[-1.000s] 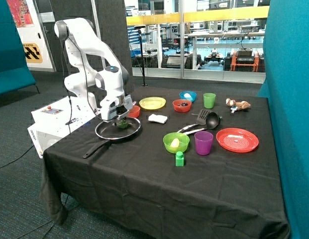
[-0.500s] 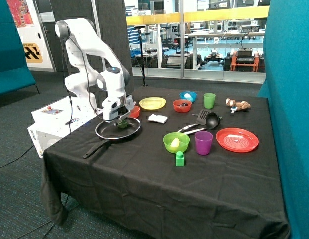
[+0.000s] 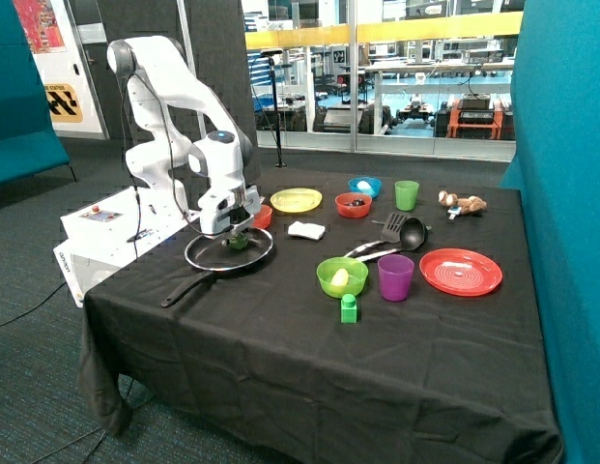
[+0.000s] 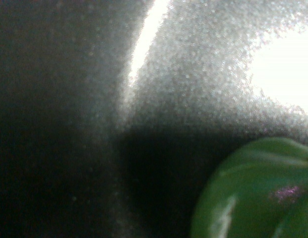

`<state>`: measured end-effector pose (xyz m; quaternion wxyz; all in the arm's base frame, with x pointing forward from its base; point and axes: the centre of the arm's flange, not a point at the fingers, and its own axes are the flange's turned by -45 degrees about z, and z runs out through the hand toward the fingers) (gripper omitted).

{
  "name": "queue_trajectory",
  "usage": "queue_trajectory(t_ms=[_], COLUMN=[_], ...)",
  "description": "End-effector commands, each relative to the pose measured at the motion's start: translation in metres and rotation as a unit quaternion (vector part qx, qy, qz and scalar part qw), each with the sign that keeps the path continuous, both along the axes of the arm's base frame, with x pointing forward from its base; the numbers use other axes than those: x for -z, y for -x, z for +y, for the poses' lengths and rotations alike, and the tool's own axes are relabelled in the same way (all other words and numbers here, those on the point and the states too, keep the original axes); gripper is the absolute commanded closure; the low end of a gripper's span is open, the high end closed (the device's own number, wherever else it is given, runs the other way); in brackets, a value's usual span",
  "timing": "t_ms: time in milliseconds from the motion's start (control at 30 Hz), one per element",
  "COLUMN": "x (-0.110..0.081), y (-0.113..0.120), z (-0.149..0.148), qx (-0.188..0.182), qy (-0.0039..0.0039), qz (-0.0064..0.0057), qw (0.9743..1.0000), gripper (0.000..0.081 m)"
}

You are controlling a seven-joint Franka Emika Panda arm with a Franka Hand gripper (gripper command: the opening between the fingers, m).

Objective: Cook the capsicum and place it on a plate

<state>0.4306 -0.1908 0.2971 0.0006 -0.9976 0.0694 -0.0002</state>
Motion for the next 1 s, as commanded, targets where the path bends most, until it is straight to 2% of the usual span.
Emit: queue_trajectory(t_ms=[0, 267, 300, 367, 433, 467, 500, 600, 967], x=[0.004, 0.008, 0.008, 0.009, 0.01, 0.01, 0.01, 0.01, 0.015], y=[-0.002, -0.007, -0.008, -0.009, -0.01, -0.011, -0.011, -0.012, -0.01], z=[-0.002, -0.001, -0.002, -0.002, -0.003, -0.002, -0.002, -0.001, 0.003], qx=[0.001, 0.001, 0.002, 0.004, 0.002, 0.007, 0.007, 0.009, 0.005], qy=[0.00062, 0.00062, 0.00062, 0.00062, 0.00062, 0.00062, 0.00062, 0.00062, 0.00062], qz=[0.0002, 0.0002, 0.0002, 0.0002, 0.0002, 0.0002, 0.0002, 0.0002, 0.0002], qw=[1.0, 1.0, 1.0, 1.0, 1.0, 1.0, 1.0, 1.0, 1.0], gripper=[0.015, 0.0184, 0.0232, 0.0397, 0.066, 0.0734, 0.0771, 0.0803, 0.0808])
